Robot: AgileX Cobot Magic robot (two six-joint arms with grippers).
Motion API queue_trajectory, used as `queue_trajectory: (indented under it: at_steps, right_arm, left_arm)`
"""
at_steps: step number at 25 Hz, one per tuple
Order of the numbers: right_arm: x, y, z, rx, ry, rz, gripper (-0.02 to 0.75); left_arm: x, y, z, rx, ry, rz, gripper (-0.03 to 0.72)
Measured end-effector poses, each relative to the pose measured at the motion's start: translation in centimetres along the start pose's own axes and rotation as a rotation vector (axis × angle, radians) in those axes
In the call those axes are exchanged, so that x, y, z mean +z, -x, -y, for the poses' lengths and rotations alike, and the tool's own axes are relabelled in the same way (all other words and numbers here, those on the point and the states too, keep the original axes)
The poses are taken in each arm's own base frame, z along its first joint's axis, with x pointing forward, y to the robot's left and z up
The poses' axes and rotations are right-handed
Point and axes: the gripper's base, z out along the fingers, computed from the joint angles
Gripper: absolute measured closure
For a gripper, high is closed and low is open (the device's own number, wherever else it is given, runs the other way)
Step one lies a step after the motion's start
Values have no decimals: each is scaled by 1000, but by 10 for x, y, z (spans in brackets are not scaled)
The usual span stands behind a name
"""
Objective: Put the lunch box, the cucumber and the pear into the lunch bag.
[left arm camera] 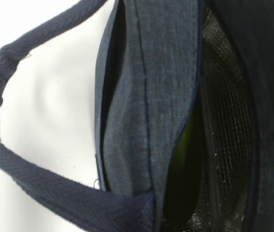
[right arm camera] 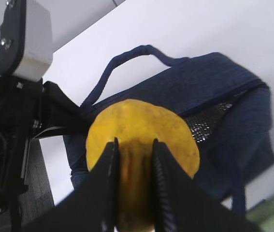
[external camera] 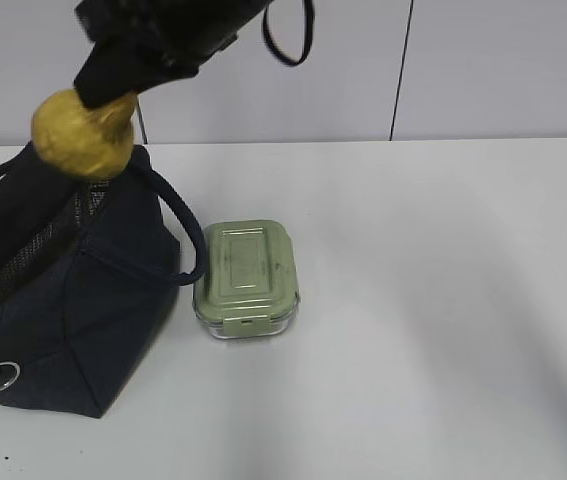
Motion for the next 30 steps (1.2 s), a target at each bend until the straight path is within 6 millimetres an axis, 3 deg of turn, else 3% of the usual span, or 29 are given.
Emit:
queue_trajectory:
  at_steps: [4, 10, 12, 15, 16, 18, 21, 24, 27, 30]
  right_arm:
    - [42, -12, -5, -45, 76, -39, 612]
    - [69, -27, 1, -47, 86, -95, 600]
    - [72, -29, 3, -49, 79, -106, 526]
    - [71, -28, 3, -46, 76, -101, 288]
    - [68, -26, 5, -34, 65, -100, 222]
    - [60, -22, 9, -11, 34, -112, 177]
    - [31, -18, 26, 30, -78, -148, 207]
    - [-9, -23, 57, 129, -221, -206, 244]
    - [-40, -41, 100, 287, -327, -217, 257]
    - [-54, -76, 138, 452, -347, -258, 259]
  left_arm:
    - [0, 0, 0, 1, 1, 1, 707]
    - [0, 0, 0, 1, 2, 1, 707]
    - [0, 0, 0, 1, 2, 2, 707]
    - [0, 0, 0, 1, 2, 2, 707]
    - [0, 0, 0, 1, 2, 2, 707]
    - [0, 0, 0, 1, 2, 2, 707]
    - [0, 0, 0, 1, 2, 2, 707]
    - [0, 0, 0, 1, 2, 2, 707]
    - [0, 0, 0, 2, 3, 1, 707]
    - [0, 0, 0, 3, 3, 0, 707]
